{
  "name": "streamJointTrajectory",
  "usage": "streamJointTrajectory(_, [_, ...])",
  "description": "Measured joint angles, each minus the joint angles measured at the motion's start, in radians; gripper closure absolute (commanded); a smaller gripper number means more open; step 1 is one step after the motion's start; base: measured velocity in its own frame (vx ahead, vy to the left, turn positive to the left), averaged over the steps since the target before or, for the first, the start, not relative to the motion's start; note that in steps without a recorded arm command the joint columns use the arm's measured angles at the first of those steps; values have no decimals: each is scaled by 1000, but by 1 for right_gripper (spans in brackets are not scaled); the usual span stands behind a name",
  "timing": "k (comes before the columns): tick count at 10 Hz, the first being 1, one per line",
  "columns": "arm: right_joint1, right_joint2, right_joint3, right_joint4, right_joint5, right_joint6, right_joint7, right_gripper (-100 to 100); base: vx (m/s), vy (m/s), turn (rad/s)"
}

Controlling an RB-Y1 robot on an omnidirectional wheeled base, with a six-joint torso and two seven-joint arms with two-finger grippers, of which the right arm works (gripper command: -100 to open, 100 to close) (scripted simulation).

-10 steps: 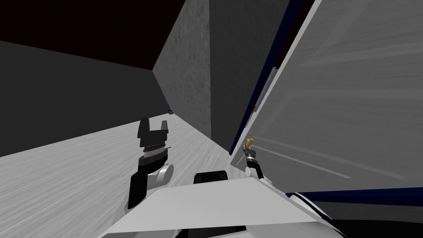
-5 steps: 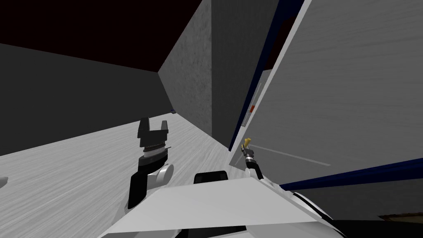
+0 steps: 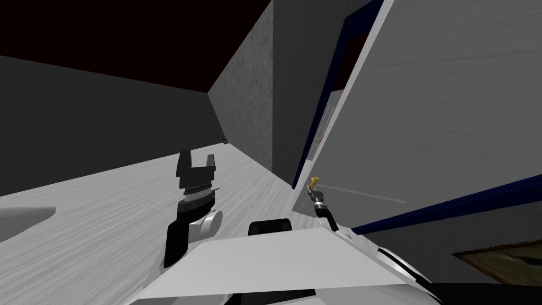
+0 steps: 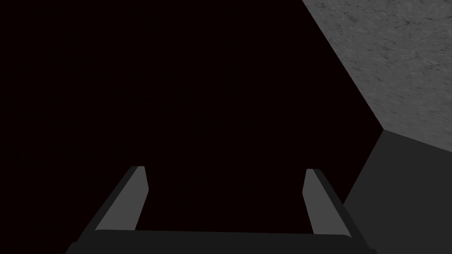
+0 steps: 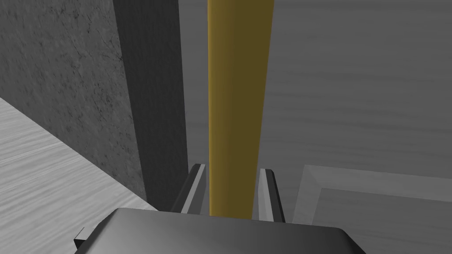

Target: Pull the door open

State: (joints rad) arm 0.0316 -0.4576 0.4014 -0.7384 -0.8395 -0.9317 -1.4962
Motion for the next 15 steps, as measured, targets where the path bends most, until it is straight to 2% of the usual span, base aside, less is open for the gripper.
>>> streamJointTrajectory(1, [9, -9, 13, -20, 5, 5, -3, 100, -244, -26, 57])
streamJointTrajectory(4, [14, -21, 43, -28, 19, 0, -18, 100, -146, -25, 43])
streamJointTrajectory(7, [25, -44, 77, -53, 35, -15, -39, 100, -212, -31, 41])
streamJointTrajectory(10, [32, -59, 126, -54, 58, -37, -68, 100, -210, -64, 55])
streamJointTrajectory(11, [40, -68, 137, -69, 63, -40, -73, 100, -94, -14, 16])
streamJointTrajectory(12, [43, -67, 141, -70, 65, -38, -73, 100, -130, -15, 125])
streamJointTrajectory(15, [65, -103, 172, -84, 73, -71, -100, 100, -180, -47, 87])
